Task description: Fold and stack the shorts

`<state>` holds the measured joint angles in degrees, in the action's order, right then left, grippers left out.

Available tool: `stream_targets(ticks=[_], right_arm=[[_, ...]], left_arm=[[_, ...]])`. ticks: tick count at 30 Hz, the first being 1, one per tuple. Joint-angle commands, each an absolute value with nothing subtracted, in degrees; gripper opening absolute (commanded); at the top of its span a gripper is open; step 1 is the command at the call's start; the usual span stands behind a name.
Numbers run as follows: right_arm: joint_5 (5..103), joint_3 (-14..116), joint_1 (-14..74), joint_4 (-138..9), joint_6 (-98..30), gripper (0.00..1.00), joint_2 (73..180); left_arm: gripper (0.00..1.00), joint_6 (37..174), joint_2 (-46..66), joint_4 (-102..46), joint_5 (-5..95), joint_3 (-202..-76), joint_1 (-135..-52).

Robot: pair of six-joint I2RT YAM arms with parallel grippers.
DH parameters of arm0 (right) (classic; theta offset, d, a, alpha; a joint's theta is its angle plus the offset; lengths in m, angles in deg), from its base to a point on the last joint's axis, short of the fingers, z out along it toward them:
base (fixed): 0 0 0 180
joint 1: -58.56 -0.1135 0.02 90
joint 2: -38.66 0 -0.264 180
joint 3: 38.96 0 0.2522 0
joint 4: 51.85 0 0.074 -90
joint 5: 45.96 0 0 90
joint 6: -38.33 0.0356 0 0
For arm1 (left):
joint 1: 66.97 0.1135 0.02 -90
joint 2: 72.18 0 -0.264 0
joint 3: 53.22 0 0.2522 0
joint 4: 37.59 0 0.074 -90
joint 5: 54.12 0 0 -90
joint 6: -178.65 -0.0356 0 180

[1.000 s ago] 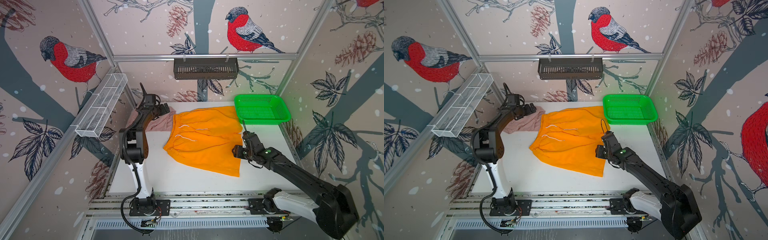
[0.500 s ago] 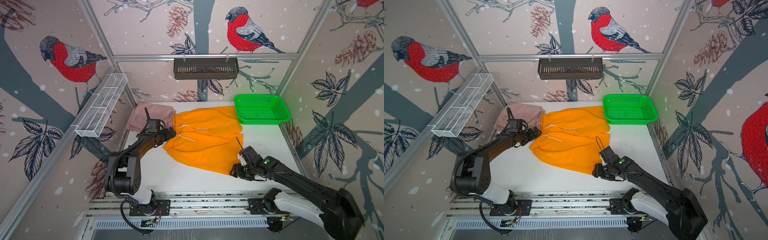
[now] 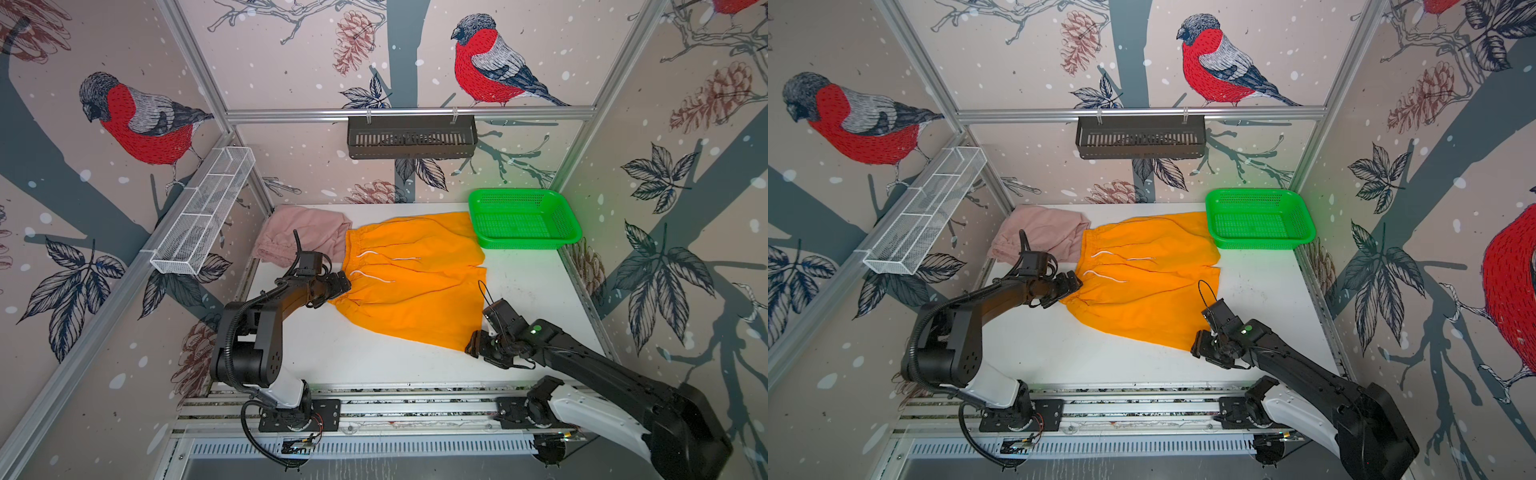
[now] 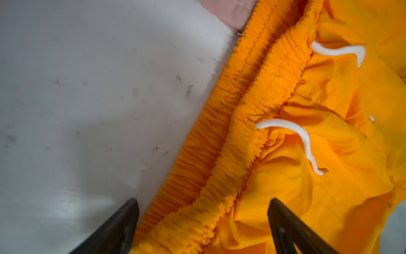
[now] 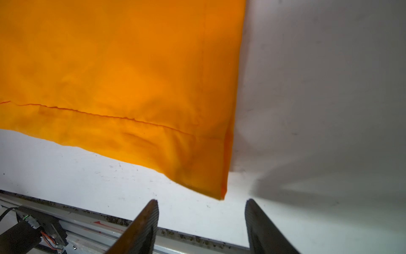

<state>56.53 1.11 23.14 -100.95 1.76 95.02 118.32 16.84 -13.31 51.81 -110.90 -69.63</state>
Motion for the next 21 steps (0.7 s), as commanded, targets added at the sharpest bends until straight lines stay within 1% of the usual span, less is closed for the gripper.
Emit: stream_targets(ticks=[1,7,10,12,16,17,19,21], right_arm=[[54.4,1.2,25.1,-98.8,-1.4,0.64,95.7],[55.1,3.7,31.5,-99.6,-7.0,0.65,96.8],[57.2,6.5,33.6,-103.5,-7.0,0.65,93.6],[59.9,7.2,34.6,-106.4,-6.1,0.65,91.0],[71.5,2.9,33.8,-108.2,-1.0,0.64,87.6],[72.4,1.8,32.5,-109.0,0.6,0.64,86.5],[70.8,0.5,29.6,-111.0,3.0,0.64,84.5],[69.8,-1.3,27.7,-109.1,5.3,0.64,83.5]], left_arm=[[0.91,119.8,14.8,-12.3,50.6,-108.3,-68.4],[0.88,120.0,11.9,-10.6,48.9,-106.4,-67.6],[0.84,120.4,8.2,-9.2,47.2,-105.9,-66.9],[0.83,120.3,6.8,-9.0,48.1,-106.3,-66.1],[0.85,118.2,8.6,-7.6,51.9,-108.2,-65.9],[0.86,118.0,8.9,-7.9,52.9,-107.9,-66.0],[0.88,118.5,8.9,-9.1,54.1,-106.6,-65.9],[0.90,118.8,9.1,-10.9,54.4,-105.3,-65.9]])
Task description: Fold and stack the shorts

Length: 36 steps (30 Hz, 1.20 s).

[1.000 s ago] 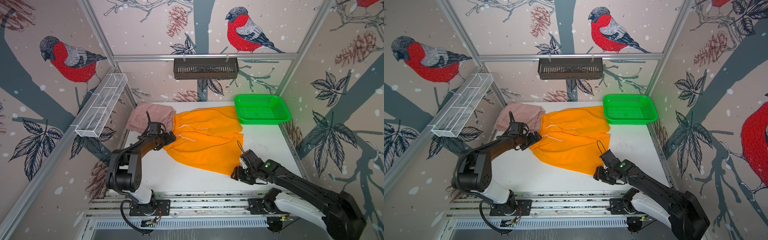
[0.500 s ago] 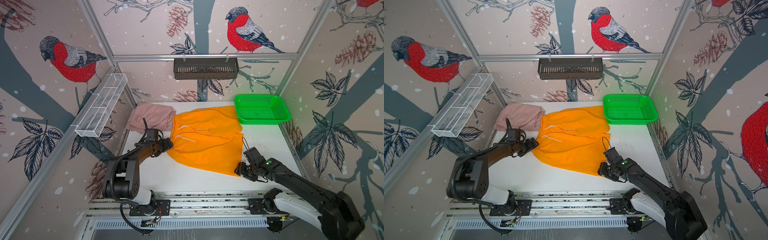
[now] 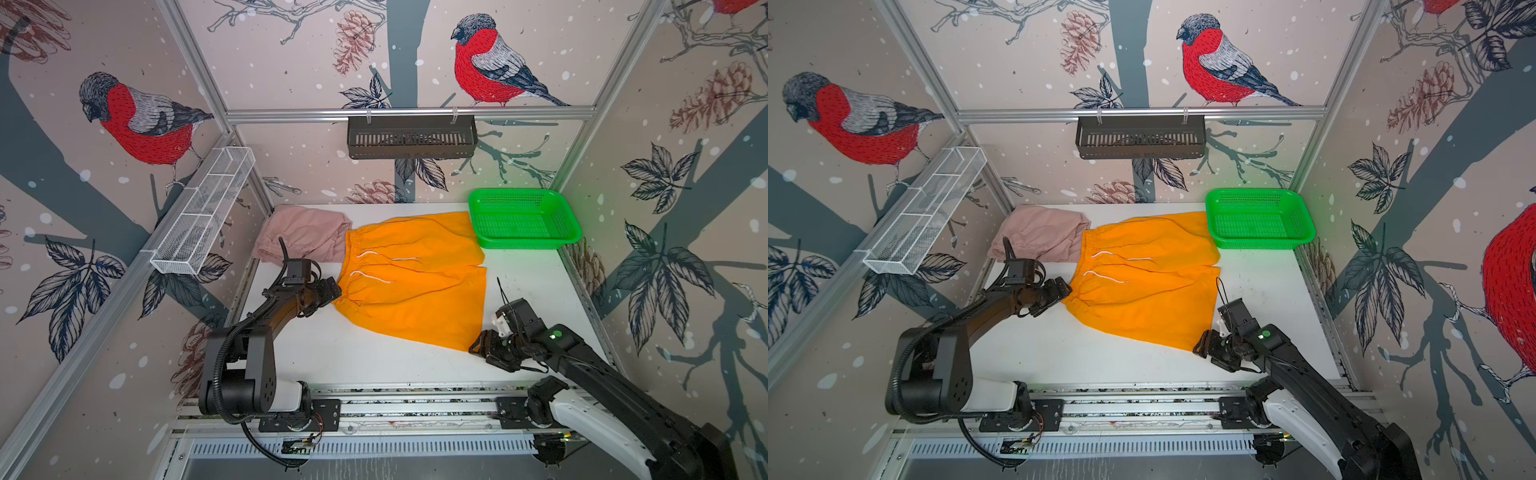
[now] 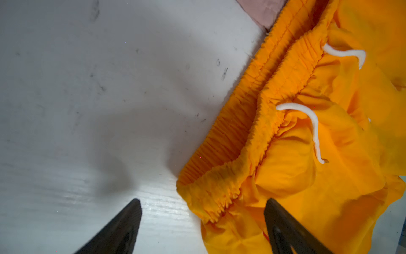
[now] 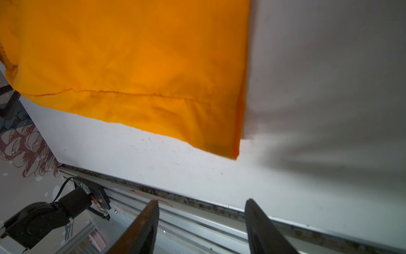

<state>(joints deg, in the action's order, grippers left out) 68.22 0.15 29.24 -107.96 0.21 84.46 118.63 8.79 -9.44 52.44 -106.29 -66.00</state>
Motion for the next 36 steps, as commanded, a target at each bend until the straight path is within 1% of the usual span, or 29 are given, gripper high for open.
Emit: stream_targets(ticks=[1,5,10,14,15,16,17,20,22,24,25,26,27,28,32,36], right_arm=[[69.4,-2.2,27.1,-106.7,6.8,0.64,83.4],[63.9,-4.6,24.1,-98.7,9.8,0.63,84.7],[57.2,-4.2,23.9,-96.1,7.3,0.62,88.0],[55.9,-5.1,24.2,-92.0,7.3,0.59,88.7],[55.7,-5.0,24.5,-90.8,7.4,0.57,88.7],[55.7,-5.0,24.6,-89.6,7.8,0.54,88.7],[55.7,-5.0,24.6,-88.3,8.1,0.50,88.8],[54.9,-4.6,24.8,-87.6,7.1,0.39,89.5],[54.7,-4.2,25.4,-87.8,5.6,0.31,90.1],[54.6,-3.4,26.7,-88.4,3.9,0.20,90.4],[54.4,-3.0,27.3,-88.9,3.1,0.14,90.4],[54.0,-2.3,28.1,-89.4,2.0,0.08,90.2],[53.7,-1.8,28.8,-90.0,0.8,0.04,90.1],[53.4,-1.3,29.7,-90.6,-0.1,0.03,90.1],[50.7,1.9,32.1,-94.3,-5.0,0.02,89.9],[47.7,5.7,32.6,-97.8,-8.5,0.02,90.2]], left_arm=[[0.91,118.9,9.4,-11.8,54.6,-104.9,-65.8],[0.90,118.9,11.2,-14.2,55.8,-104.9,-65.9],[0.88,117.1,12.5,-13.3,54.2,-106.2,-65.9],[0.83,116.7,12.9,-13.5,54.9,-105.8,-65.9],[0.81,116.8,12.7,-13.8,55.1,-105.3,-65.9],[0.77,116.9,12.6,-14.3,55.2,-104.9,-65.8],[0.72,117.0,12.6,-14.7,55.5,-104.6,-65.9],[0.50,117.0,13.0,-15.4,55.7,-104.3,-66.0],[0.31,116.4,13.4,-14.9,55.2,-104.7,-65.9],[0.13,115.5,13.6,-13.5,53.9,-105.5,-65.9],[0.05,115.1,13.6,-12.9,53.2,-105.8,-65.9],[0.00,114.7,13.5,-12.0,52.0,-106.2,-65.9],[0.00,114.2,13.2,-11.2,51.1,-106.7,-65.9],[0.00,114.1,13.0,-10.6,50.5,-107.1,-65.8],[0.00,114.1,10.6,-7.4,50.7,-108.8,-66.2],[0.00,112.8,7.0,-1.2,47.8,-110.8,-66.6]])
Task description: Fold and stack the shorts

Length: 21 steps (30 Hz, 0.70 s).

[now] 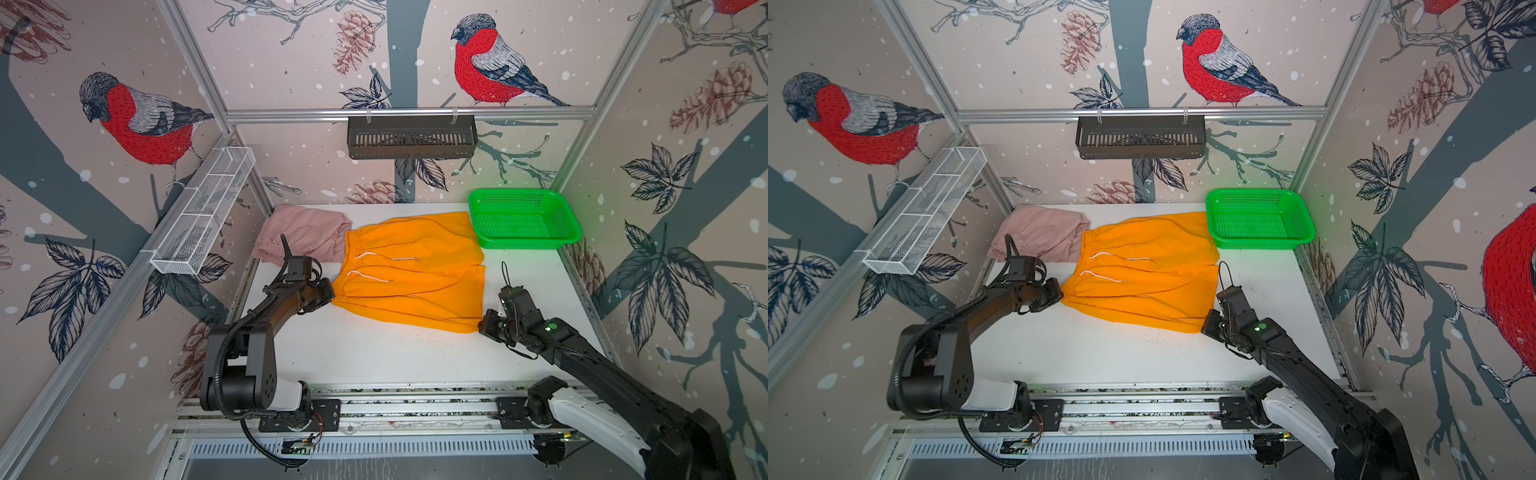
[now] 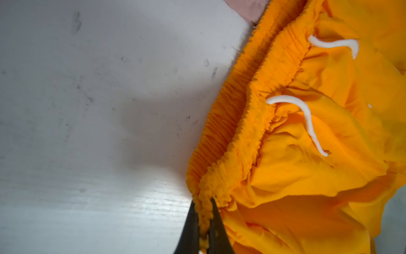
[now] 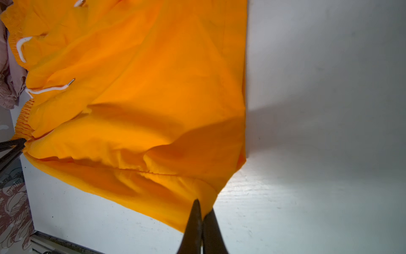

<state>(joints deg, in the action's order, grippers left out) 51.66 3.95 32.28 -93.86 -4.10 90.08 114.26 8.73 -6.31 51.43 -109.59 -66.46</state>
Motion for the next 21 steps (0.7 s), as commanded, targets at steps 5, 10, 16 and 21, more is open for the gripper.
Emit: stream_targets(ticks=[5,10,16,21], right_arm=[[47.7,11.2,32.8,-99.4,-9.4,0.01,88.9],[42.0,15.3,32.8,-101.8,-11.6,0.01,85.6],[37.3,19.8,32.8,-103.8,-14.1,0.01,81.8],[37.1,22.0,32.7,-104.6,-16.2,0.01,78.7]], left_arm=[[0.00,111.1,2.5,6.2,44.6,-112.2,-67.7],[0.00,111.7,-3.2,8.2,45.8,-112.8,-68.5],[0.00,110.3,-7.8,14.7,47.5,-118.4,-69.0],[0.00,109.0,-13.4,19.4,47.3,-119.8,-69.5]])
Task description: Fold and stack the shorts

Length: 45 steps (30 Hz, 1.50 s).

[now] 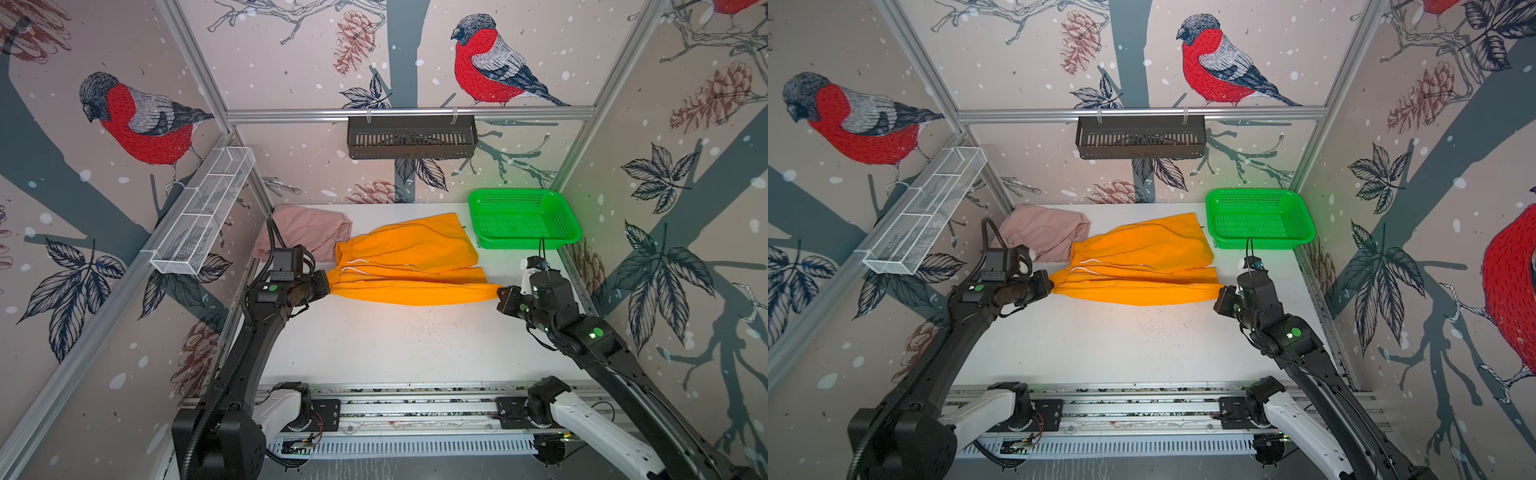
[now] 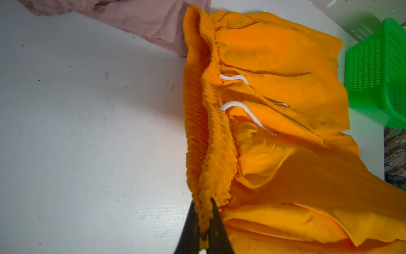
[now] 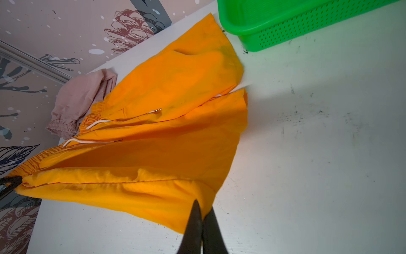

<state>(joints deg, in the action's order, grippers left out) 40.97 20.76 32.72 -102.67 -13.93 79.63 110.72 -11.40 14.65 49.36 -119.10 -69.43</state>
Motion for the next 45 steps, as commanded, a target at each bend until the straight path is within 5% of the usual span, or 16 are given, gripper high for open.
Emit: stream_targets(ticks=[1,14,45], right_arm=[[37.0,22.9,32.6,-105.3,-16.9,0.01,78.4],[34.2,35.0,32.8,-105.2,-30.0,0.01,89.8],[41.8,57.8,41.5,-85.5,-46.2,0.01,135.0]], left_arm=[[0.00,108.8,-14.5,20.7,47.1,-120.1,-69.6],[0.00,108.4,-18.5,28.9,44.1,-123.6,-69.9],[0.00,105.1,16.2,16.8,38.2,-131.1,-67.7]])
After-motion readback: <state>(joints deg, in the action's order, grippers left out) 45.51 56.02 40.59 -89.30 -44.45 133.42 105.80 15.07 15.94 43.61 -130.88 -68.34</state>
